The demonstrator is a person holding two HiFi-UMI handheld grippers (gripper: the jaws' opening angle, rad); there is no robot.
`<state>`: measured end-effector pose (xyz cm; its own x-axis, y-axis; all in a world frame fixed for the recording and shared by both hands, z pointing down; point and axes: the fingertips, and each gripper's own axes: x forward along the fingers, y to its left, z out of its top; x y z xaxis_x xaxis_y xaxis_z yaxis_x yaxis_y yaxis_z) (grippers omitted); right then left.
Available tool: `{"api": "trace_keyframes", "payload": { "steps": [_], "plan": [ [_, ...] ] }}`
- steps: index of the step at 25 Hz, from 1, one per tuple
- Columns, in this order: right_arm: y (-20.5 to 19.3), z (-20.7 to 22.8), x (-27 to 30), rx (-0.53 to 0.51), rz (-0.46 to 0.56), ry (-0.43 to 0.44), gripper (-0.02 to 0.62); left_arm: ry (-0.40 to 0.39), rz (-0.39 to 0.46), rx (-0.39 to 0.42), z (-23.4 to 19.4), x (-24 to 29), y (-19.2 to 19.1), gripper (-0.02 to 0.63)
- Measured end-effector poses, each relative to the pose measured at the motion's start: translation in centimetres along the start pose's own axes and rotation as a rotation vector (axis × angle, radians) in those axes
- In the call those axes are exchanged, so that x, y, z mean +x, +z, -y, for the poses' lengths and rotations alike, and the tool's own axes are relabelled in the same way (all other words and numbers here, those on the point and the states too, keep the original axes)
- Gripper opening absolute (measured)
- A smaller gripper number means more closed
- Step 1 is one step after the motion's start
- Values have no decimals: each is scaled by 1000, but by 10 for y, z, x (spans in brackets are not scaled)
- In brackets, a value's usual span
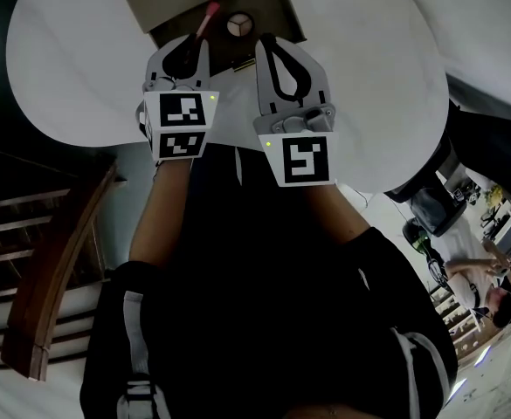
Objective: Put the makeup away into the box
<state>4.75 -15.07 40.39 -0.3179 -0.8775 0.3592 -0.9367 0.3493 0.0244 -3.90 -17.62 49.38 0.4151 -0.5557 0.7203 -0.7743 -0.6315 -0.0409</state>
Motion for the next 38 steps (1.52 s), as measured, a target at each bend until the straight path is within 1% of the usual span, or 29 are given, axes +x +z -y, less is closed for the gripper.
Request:
{"api": "trace_keyframes", "payload": {
  "steps": [3, 4, 6, 7, 12, 14, 17, 21, 24, 28, 31, 34, 38],
  "plan": [
    [0, 0, -1, 4, -3, -2, 23, -14, -13, -13, 1, 1, -1, 52],
    [1, 0, -1, 3, -2, -2, 23, -25, -12, -23, 2, 2, 0, 66],
    [4, -1, -2, -3, 3, -1, 23, -47, -9, -34, 5, 1, 2, 123],
    [6, -2, -3, -8, 7, 0, 23, -51, -7, -34, 7, 0, 2, 135],
    [23, -6, -13, -20, 30, 3, 23, -21, 38, -45, 2, -18, 13, 133],
    [31, -7, -18, -14, 46, 1, 23, -5, 66, -52, -2, -28, 20, 117],
    [46, -7, -25, -6, 76, -5, 23, 28, 138, -62, -10, -48, 38, 66],
    [74, -10, -39, -16, 126, -3, 23, 111, 315, -75, -20, -94, 74, 18],
    [97, -11, -53, -36, 170, -5, 23, 151, 418, -69, -18, -130, 96, 8],
    [123, -8, -69, -60, 227, -18, 23, 176, 528, -54, -9, -169, 119, 8],
    [138, -10, -85, -78, 261, -19, 21, 183, 595, -47, 3, -198, 132, 8],
    [149, -16, -100, -94, 295, -17, 23, 187, 645, -42, 10, -221, 136, 8],
    [159, -19, -116, -108, 329, -20, 23, 206, 654, 2, 18, -239, 134, 8]
  ]
}}
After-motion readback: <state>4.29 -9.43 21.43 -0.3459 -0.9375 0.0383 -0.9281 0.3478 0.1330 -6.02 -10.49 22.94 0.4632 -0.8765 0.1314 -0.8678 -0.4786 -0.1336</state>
